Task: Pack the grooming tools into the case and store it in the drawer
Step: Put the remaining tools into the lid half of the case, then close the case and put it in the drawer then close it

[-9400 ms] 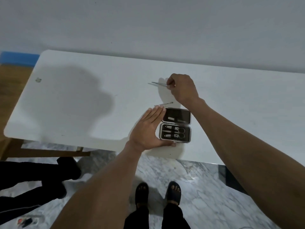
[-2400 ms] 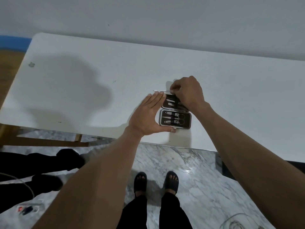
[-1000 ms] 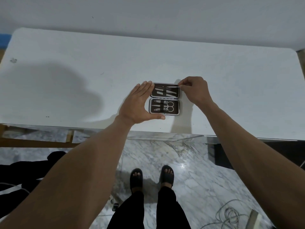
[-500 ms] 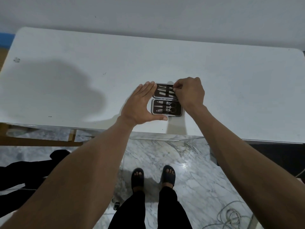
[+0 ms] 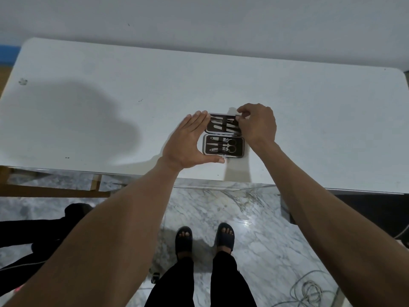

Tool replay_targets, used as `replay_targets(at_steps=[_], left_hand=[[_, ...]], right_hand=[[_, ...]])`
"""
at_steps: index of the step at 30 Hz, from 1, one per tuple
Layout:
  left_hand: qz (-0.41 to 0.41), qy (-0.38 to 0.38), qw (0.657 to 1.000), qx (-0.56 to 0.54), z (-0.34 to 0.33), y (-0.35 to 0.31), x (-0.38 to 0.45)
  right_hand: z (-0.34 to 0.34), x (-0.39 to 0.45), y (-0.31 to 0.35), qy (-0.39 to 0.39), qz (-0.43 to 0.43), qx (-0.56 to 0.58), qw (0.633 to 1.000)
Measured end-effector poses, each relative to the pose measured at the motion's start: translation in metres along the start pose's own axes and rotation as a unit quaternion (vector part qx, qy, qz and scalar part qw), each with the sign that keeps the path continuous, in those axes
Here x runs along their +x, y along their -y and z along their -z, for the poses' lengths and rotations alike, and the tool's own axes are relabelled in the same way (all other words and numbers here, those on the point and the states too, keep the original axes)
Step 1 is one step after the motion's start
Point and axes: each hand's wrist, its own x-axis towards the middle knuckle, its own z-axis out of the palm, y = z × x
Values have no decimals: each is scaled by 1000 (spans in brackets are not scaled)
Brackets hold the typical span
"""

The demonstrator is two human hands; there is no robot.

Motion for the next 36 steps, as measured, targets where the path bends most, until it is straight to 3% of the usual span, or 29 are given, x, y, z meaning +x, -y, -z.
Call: replay_targets(at_steps=[11,19,26,36], left_hand=[[32,17,997,68,5,-8,-2],[30,6,993,118,0,-10,-8],[31,16,991,126,2,-10,-8],[28,41,994,102,1,-6,-11]], right_hand=[[7,8,-5,44,-112,53,991],[8,6,-1,16,-131,92,987],[32,-13,-8,50,-56,203,976],[37,-73,-32,62,63,211,973]])
